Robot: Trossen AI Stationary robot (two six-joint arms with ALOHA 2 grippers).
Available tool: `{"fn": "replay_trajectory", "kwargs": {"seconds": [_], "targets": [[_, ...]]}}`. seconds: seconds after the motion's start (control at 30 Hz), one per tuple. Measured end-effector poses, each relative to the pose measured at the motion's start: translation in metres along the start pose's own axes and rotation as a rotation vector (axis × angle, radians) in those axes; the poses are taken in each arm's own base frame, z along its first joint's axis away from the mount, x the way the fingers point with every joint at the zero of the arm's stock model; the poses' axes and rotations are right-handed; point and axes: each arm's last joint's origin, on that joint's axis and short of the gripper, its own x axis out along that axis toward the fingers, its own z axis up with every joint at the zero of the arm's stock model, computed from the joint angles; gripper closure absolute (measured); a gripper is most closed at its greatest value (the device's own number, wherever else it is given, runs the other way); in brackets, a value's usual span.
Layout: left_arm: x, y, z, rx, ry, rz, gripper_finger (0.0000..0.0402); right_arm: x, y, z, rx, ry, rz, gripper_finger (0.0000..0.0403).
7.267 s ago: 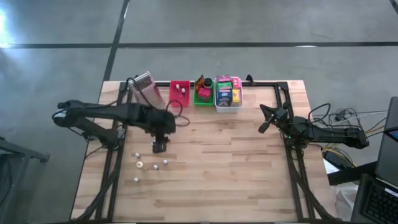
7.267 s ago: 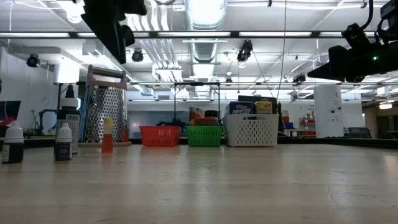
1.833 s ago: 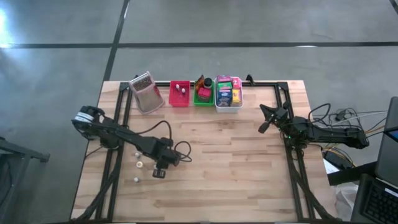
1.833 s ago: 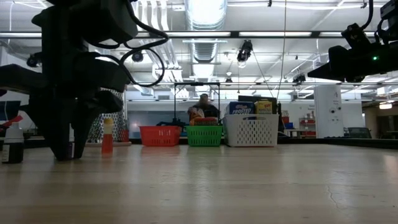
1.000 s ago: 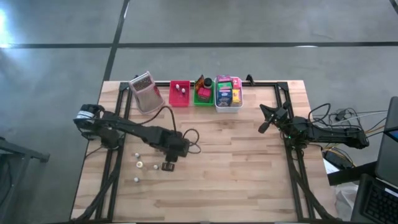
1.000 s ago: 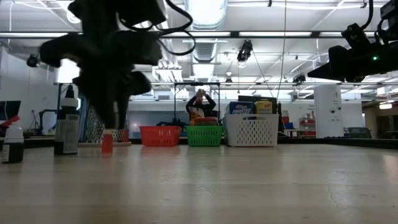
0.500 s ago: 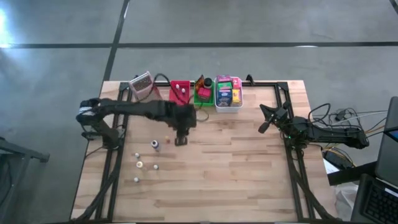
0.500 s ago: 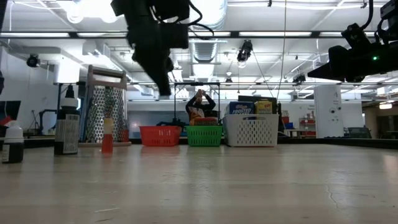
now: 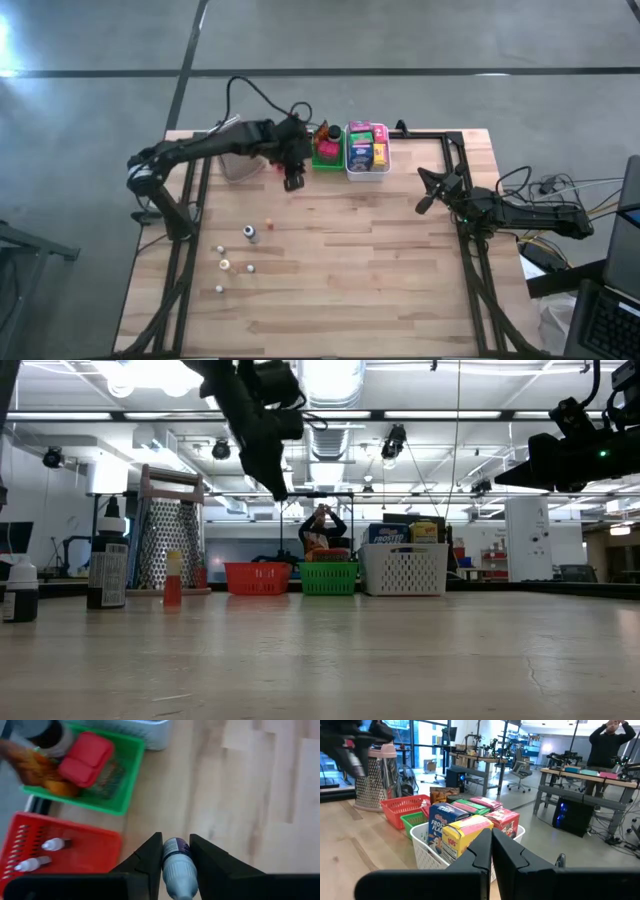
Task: Pick & Place Kitchen Items
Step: Put the small black food coloring bottle into the red bin
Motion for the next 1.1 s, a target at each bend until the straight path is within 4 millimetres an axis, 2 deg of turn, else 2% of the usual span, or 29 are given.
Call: {"fn": "replay_trajectory", "kwargs": {"seconds": [0.23, 0.5, 0.8, 1.1], "targets": [[0.022, 0.037, 0.009, -0.01, 0.079, 0.022, 0.0303, 0.0, 0.0, 0.0, 0.0, 0.0, -0.001, 0.0394], [0.044, 0.068, 0.021, -0.029, 0.211, 0.008, 0.0303, 0.0, 0.0, 0.0, 0.0, 0.0, -0.001, 0.0394], [0.061, 0.086, 0.003, -0.053, 0.282, 0.003, 0.0303, 0.0, 0.0, 0.0, 0.001, -0.001, 0.0, 0.0394], [0.06, 0.109, -0.005, -0.104, 0.257, 0.043, 0.0303, 0.0, 0.0, 0.0, 0.001, -0.001, 0.0, 0.0394]]}}
